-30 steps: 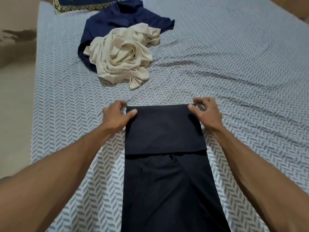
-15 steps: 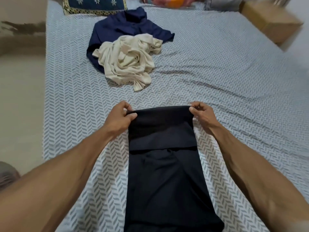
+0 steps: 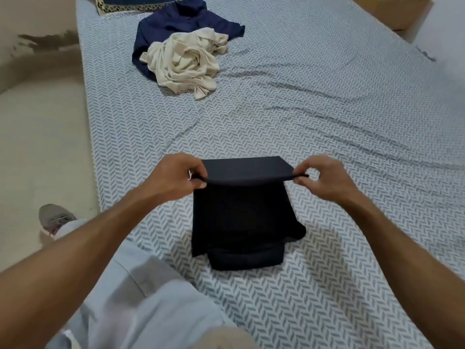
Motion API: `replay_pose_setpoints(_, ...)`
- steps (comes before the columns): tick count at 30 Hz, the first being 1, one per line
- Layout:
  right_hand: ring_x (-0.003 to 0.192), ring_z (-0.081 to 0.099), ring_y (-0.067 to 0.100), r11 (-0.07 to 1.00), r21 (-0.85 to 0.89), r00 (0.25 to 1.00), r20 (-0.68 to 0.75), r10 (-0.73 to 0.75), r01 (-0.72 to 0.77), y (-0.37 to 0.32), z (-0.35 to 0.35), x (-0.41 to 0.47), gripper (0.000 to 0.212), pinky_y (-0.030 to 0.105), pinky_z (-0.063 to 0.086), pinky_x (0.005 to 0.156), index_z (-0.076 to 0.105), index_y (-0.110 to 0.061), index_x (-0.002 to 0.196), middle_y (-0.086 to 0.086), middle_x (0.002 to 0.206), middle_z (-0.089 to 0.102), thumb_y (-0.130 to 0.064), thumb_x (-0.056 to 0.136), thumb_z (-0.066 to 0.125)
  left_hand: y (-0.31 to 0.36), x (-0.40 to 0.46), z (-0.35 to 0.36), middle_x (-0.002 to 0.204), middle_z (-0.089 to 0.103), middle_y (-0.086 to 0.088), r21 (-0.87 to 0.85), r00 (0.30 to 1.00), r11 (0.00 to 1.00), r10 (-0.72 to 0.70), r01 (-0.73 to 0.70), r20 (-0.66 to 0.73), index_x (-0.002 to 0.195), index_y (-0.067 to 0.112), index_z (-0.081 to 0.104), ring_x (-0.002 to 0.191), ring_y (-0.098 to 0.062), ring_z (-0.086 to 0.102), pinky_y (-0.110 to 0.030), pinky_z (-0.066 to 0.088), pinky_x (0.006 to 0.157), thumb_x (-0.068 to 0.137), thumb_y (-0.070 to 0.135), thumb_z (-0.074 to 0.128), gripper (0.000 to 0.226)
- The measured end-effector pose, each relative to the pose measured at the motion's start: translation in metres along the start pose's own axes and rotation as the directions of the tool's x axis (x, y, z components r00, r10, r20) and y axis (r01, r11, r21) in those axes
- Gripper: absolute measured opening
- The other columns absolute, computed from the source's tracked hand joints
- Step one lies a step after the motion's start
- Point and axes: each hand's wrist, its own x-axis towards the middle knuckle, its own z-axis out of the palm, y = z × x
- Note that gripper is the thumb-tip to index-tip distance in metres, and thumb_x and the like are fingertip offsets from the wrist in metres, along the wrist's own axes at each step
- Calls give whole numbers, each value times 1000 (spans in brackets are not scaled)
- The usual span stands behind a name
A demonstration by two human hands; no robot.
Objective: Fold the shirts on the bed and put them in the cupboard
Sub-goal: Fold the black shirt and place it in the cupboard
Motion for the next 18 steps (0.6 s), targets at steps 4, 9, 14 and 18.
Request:
replay_pose_setpoints(4, 78, 66, 8, 987, -31, 987, -23, -159, 158, 14, 24, -57, 17, 44, 51, 83, 74, -30, 78, -17, 77, 70, -19, 69, 83, -6, -43, 24, 73, 62, 15, 79, 986, 984, 158, -162, 55, 77, 21, 75, 75, 4, 56, -15, 46, 72, 67, 4, 89, 24)
replay_pose_setpoints(9, 84, 60, 5, 973, -153, 984, 55, -167, 174, 22, 57, -108, 13, 37, 29, 82, 63, -36, 74, -24, 74, 57, -28, 65, 69, -21, -73, 55, 73, 64, 10, 191, 961, 957, 179, -220, 212, 71, 22, 69, 77, -13, 59, -37, 53, 72, 66, 3, 80, 22)
replay_pose_setpoints(14, 92, 59, 10, 957, -237, 969, 217, -118, 169, 31, 77, -123, 16, 33, 19, 81, 62, -34, 78, -21, 82, 61, -38, 65, 53, -38, -83, 78, 90, 63, 12, 287, 912, 943, 37, -167, 409, 92, 26, 69, 95, -13, 56, -34, 50, 84, 72, 6, 64, 29)
replay_pose_setpoints(18, 90, 64, 9, 1000, -21, 999, 41, 25, -24, 25, 72, -101, 17, 38, 42, 89, 71, -30, 85, -18, 87, 69, -34, 72, 59, -42, -71, 78, 91, 70, 15, 42, 988, 997, -67, 61, 143, 97, 26, 71, 84, -4, 63, -24, 50, 78, 78, 8, 68, 26)
